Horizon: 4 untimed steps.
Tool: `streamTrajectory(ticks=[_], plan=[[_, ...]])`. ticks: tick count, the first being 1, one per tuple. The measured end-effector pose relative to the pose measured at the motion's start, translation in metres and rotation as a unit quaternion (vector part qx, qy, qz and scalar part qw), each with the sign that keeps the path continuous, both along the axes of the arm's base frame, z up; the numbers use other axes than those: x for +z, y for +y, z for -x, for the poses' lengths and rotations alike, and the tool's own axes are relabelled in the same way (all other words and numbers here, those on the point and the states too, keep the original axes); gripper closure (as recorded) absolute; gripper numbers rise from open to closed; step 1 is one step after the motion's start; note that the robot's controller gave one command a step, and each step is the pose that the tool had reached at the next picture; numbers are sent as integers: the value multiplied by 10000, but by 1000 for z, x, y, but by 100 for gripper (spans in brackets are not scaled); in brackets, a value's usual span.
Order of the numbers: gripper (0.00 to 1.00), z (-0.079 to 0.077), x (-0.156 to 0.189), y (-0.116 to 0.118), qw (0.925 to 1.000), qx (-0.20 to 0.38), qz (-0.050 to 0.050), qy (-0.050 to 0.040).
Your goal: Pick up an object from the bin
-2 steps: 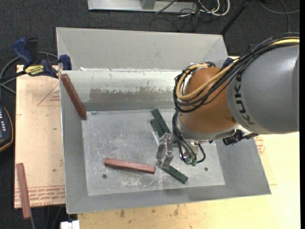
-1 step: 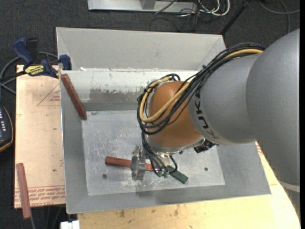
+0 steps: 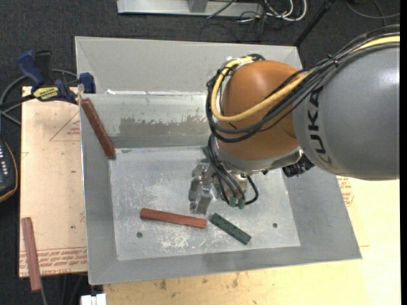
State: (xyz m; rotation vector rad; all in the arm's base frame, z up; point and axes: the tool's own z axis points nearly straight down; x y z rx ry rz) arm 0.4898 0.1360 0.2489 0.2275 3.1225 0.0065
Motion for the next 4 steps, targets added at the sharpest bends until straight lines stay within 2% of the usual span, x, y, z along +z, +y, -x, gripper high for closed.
streamTrajectory(ticks=[1, 2, 3, 4], plan=[[100, -10, -107, 28, 9999, 70, 23, 88], [100, -28, -34, 36, 10000, -14, -3, 5], [0, -26, -38, 35, 10000, -15, 13, 46], [0, -5, -172, 57, 9979, -636, 24, 98]])
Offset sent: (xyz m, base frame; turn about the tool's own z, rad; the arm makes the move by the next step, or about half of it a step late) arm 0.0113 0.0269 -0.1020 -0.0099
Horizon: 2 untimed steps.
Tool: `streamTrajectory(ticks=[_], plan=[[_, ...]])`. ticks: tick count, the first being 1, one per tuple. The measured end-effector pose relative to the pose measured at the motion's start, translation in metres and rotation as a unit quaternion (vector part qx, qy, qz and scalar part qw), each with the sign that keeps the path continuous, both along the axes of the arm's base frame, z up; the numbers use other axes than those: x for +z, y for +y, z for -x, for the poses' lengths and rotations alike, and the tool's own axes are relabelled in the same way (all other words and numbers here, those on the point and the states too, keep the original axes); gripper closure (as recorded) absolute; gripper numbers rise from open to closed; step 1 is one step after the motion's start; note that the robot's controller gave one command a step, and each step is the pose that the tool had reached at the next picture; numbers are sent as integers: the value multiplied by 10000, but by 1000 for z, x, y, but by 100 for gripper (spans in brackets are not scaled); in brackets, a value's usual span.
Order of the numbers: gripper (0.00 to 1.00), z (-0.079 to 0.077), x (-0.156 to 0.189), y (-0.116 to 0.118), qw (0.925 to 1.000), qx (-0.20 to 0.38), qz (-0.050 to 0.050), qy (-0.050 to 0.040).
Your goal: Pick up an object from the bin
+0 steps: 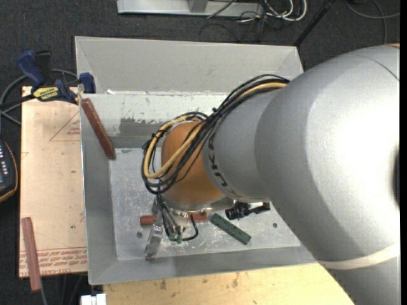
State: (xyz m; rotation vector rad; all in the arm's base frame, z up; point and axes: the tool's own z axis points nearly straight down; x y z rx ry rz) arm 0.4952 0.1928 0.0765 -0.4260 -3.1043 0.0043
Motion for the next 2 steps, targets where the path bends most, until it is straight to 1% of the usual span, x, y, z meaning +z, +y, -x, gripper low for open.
streamTrajectory(ticks=[1, 2], plan=[[100, -3, 4, 0, 10000, -10, -12, -37], [100, -13, 132, -24, 9999, 47, -23, -92]])
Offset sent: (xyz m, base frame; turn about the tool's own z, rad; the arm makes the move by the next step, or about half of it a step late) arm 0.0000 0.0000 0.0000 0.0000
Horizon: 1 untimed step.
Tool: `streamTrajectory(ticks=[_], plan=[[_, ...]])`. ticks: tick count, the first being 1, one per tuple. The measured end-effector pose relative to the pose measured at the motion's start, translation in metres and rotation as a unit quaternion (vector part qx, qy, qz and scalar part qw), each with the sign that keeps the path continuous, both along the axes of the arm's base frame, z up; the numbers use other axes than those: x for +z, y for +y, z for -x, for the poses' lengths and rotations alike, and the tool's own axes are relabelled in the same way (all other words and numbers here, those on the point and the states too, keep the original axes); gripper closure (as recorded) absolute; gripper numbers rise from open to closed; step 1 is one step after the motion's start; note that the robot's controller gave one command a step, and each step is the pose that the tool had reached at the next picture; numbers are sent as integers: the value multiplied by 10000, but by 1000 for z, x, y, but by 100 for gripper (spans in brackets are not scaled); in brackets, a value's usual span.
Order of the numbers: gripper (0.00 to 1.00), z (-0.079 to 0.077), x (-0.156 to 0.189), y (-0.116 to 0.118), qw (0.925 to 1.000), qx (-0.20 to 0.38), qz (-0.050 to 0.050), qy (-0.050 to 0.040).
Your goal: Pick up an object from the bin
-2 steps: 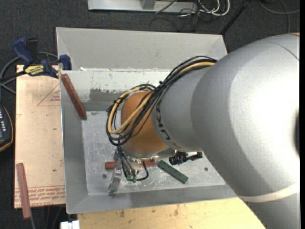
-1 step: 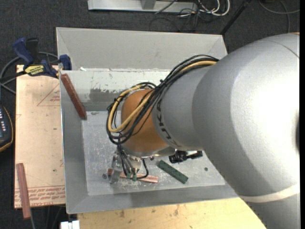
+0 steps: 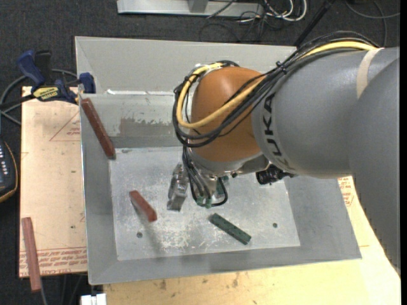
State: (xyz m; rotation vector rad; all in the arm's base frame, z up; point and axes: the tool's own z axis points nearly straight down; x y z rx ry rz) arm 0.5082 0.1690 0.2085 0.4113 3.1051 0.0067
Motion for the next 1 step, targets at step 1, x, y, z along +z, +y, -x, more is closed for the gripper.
streamTrajectory(ticks=[1], plan=[[100, 4, -61, 39, 9991, -411, 12, 74]])
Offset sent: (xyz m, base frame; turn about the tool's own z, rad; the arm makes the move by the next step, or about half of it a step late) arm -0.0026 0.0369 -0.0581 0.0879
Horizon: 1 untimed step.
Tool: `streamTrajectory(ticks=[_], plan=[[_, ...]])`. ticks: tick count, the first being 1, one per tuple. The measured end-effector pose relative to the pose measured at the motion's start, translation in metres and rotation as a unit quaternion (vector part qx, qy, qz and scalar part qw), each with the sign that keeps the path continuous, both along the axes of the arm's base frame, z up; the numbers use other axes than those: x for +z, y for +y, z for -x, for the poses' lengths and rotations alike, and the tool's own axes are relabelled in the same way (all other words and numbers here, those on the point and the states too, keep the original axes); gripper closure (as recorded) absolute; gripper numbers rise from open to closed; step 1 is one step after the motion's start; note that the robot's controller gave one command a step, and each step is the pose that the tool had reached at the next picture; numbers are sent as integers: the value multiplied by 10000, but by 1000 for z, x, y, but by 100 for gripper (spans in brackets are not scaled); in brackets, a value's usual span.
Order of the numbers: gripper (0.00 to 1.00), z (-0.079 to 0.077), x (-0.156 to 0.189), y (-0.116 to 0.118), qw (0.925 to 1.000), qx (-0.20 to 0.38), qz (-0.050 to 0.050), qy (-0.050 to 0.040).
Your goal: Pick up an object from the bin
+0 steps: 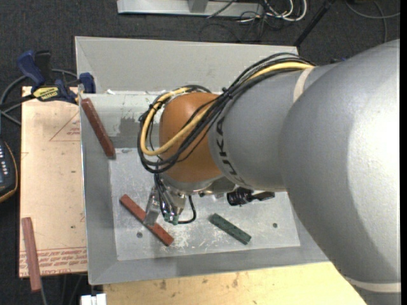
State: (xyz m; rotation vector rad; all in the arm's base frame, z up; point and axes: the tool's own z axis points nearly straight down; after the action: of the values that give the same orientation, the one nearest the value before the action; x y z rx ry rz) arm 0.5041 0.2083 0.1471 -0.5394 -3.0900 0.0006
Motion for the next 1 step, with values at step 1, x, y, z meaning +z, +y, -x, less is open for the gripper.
streamTrajectory(ticks=[1], plan=[[100, 8, 65, -16, 10000, -16, -11, -55]])
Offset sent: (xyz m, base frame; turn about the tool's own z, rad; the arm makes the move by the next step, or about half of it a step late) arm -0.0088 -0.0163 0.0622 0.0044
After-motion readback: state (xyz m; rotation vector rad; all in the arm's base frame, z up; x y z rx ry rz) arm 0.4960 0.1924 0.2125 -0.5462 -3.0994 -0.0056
